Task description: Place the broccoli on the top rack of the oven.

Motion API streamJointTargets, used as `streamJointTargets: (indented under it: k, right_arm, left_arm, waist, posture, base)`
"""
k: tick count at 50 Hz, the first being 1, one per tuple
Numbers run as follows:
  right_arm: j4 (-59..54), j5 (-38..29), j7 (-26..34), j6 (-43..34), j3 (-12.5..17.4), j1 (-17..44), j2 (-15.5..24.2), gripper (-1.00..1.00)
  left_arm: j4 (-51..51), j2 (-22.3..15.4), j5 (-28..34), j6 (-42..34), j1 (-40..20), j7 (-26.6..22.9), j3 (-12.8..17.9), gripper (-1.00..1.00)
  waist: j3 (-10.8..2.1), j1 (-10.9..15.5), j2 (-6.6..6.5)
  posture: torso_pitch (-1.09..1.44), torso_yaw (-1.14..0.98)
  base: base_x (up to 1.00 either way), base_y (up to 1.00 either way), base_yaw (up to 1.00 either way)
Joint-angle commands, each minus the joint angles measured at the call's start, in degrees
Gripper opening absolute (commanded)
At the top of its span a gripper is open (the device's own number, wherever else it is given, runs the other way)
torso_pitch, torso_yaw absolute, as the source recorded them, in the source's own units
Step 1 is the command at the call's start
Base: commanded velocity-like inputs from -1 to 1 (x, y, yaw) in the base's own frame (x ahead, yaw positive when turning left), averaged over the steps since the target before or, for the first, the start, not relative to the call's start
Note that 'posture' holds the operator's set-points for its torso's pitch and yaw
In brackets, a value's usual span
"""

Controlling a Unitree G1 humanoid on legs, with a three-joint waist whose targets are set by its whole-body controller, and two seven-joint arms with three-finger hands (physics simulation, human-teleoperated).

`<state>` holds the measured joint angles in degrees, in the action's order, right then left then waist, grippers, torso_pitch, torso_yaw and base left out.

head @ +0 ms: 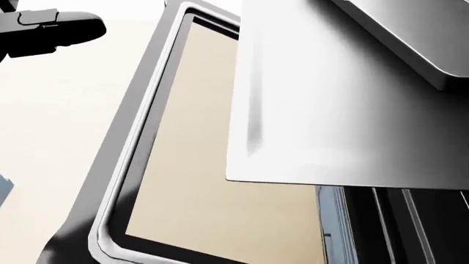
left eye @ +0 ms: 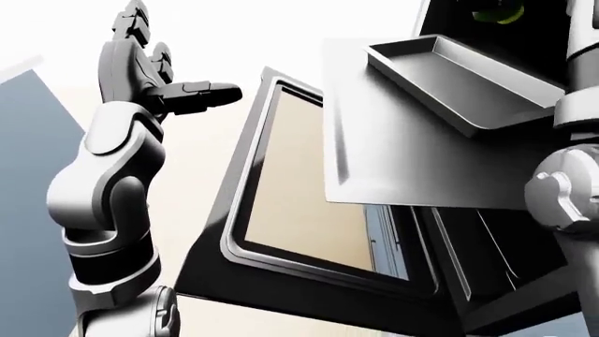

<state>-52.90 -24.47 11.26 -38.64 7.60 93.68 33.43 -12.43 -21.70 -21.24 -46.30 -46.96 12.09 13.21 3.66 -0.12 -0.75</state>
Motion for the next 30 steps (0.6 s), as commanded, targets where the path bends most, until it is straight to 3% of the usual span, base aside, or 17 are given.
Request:
streamJointTargets:
  k: [1, 30]
  right_arm:
    - [1.48, 0.24, -1.96, 2.75, 0.11, 1.49, 0.09, -1.00]
    - [-2.51, 5.11, -11.47, 12.52, 0.94, -4.87, -0.53, -1.00]
  left_arm:
    - [-1.47, -0.69, 0.05, 1.84, -1.90, -0.11, 0.47, 1.00]
    - [-1.36, -0.84, -0.22, 1.79, -1.95, 0.01, 0.53, 1.00]
  waist:
    - [-1.76, 0.01, 0.06]
    - [-2.58, 0.14, 0.30]
  posture:
    - [0.00, 0.00]
    - [0.00, 0.00]
  base:
    - [0.00, 0.00, 0.00]
    - [0.00, 0.00, 0.00]
